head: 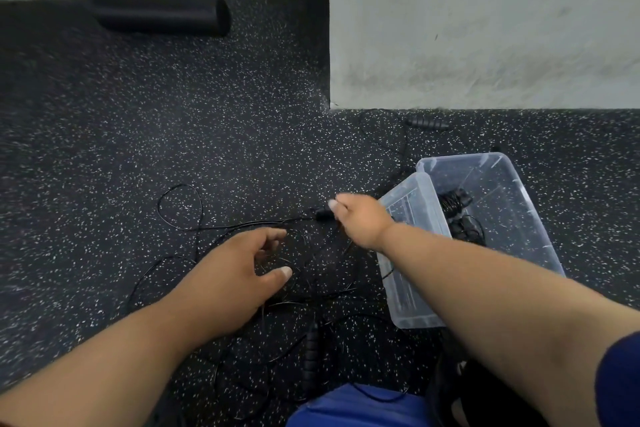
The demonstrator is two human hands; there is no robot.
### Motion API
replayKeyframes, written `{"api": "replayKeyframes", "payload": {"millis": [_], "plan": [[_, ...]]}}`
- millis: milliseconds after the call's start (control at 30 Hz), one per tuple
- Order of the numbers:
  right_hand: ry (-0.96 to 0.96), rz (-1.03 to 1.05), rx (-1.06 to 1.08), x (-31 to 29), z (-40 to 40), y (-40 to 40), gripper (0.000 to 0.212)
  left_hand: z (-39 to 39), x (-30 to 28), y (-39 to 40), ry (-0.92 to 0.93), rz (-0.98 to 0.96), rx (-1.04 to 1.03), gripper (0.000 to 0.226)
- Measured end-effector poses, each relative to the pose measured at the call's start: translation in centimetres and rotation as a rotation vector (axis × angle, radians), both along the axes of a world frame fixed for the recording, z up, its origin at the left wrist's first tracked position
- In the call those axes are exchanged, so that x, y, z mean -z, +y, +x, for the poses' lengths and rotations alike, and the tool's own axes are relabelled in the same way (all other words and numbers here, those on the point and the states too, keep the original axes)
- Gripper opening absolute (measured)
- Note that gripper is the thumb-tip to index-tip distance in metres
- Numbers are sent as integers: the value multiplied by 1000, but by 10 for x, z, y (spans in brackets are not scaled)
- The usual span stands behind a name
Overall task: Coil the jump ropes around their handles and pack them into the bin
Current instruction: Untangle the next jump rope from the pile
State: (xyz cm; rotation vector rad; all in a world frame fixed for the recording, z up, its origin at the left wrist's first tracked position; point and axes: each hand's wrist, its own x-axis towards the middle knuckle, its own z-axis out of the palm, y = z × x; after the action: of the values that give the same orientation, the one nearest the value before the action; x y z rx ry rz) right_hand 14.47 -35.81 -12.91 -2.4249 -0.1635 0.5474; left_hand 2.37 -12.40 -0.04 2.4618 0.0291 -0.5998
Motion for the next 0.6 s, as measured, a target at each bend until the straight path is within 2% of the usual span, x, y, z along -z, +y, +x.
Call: {"api": "replayKeyframes", "payload": {"millis": [167,333,500,567,600], "plan": [[-302,149,-173,-126,10,28,45,2,-6,11,-11,9,-103,91],[-361,341,-300,-218,-33,59,45,-11,-20,18,-1,-19,-133,109],[-312,590,-394,-275,-78,80,43,-32,-40,14,-15,-117,-147,111],[-343,646,-397,-291,-89,84,39,-38,-47,13,-42,-218,-223,100],[-364,660,-390,-297,-92,85,38,-40,-50,14,-55,-234,-257,87]]}}
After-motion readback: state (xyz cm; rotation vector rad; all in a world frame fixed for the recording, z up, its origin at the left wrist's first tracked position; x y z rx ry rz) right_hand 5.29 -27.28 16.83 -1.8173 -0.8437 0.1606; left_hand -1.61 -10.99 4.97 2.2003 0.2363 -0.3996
